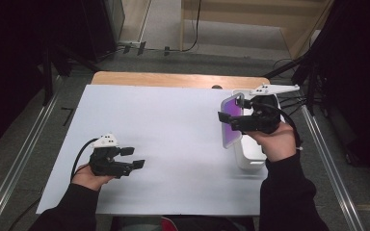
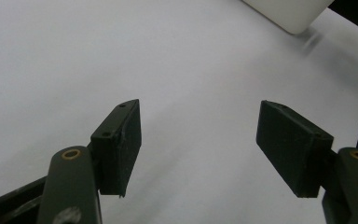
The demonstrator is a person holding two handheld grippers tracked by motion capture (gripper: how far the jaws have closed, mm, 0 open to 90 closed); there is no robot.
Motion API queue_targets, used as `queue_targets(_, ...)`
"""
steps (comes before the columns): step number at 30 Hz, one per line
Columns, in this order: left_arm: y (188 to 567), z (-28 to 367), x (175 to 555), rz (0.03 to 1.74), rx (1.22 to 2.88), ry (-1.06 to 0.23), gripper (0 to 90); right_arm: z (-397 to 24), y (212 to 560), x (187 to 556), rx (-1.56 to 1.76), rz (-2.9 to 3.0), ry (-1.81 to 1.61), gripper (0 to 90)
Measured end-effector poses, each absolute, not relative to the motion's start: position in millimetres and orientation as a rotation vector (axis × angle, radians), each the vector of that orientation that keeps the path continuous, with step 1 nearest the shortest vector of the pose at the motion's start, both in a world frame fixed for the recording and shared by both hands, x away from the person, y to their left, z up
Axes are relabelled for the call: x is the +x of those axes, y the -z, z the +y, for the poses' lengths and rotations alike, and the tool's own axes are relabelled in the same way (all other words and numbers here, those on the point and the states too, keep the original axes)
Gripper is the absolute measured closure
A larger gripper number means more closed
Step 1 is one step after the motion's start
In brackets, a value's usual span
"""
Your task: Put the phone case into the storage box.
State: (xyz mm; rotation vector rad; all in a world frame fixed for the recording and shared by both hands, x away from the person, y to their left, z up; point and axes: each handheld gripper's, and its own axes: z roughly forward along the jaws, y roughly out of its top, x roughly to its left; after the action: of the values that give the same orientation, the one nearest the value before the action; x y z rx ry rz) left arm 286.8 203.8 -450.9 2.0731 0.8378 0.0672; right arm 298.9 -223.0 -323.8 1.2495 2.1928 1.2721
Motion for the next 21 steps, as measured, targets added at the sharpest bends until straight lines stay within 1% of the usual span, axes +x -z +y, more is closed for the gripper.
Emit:
queue_targets(11, 450.3, 204.7, 287.0, 0.841, 2.068, -0.072, 30.8, -245.9, 322.1, 300.9, 1.326, 2.106, -1.253, 14.8)
queue_targets(21, 449.5, 205.9, 287.5, 0.843, 2.05, -0.08, 30.8, -264.0, 331.2, 308.3, 1.416, 1.965, -1.251, 14.9)
